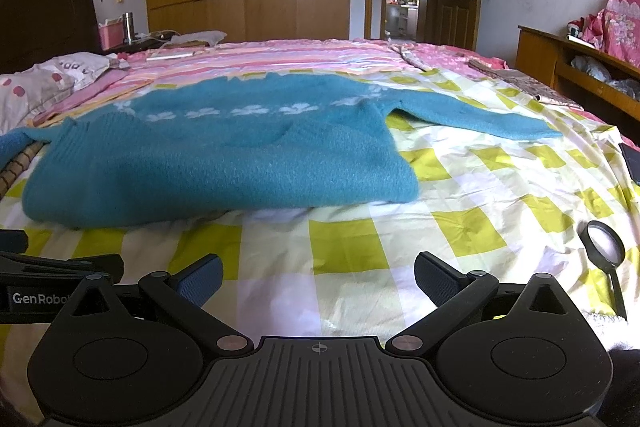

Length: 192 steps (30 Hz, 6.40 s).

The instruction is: Fold small clothes

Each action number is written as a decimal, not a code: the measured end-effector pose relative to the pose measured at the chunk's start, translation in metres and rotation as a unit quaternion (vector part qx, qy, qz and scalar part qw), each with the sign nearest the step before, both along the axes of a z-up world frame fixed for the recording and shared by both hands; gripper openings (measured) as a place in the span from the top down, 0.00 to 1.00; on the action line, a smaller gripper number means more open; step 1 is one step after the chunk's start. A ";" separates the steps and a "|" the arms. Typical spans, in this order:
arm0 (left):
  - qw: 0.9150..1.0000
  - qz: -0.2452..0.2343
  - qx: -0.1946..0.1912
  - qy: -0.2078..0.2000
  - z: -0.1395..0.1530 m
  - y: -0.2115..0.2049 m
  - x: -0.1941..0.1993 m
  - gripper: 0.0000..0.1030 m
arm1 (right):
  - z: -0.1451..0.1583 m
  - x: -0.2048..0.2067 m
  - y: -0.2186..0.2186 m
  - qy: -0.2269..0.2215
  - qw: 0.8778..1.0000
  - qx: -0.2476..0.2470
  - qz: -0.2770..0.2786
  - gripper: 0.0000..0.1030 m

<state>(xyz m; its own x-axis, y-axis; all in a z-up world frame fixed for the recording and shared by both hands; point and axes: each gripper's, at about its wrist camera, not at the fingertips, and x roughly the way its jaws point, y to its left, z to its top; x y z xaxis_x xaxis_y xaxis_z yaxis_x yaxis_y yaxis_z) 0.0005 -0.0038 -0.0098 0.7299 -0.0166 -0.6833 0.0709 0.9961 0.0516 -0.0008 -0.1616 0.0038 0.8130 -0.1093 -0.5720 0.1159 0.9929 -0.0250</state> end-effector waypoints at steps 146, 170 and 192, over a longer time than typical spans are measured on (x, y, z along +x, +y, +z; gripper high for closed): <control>0.974 -0.192 -0.079 0.095 0.035 0.073 -0.006 0.01 | 0.034 0.009 -0.114 0.110 0.990 0.079 0.031 0.96; 0.974 -0.214 -0.056 0.059 0.016 0.016 0.037 0.01 | 0.033 0.032 -0.092 0.093 0.987 0.109 0.067 0.84; 0.979 -0.180 0.003 0.093 -0.021 -0.002 0.042 0.00 | -0.005 0.019 -0.092 0.152 0.981 0.096 0.078 0.80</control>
<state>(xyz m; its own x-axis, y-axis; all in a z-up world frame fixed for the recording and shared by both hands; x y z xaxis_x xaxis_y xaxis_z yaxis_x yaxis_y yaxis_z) 0.0422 -0.0060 -0.0303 0.5397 -0.2454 -0.8053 0.4259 0.9047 0.0097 0.0187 -0.2534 -0.0008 0.5994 0.1362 -0.7888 -0.0211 0.9878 0.1545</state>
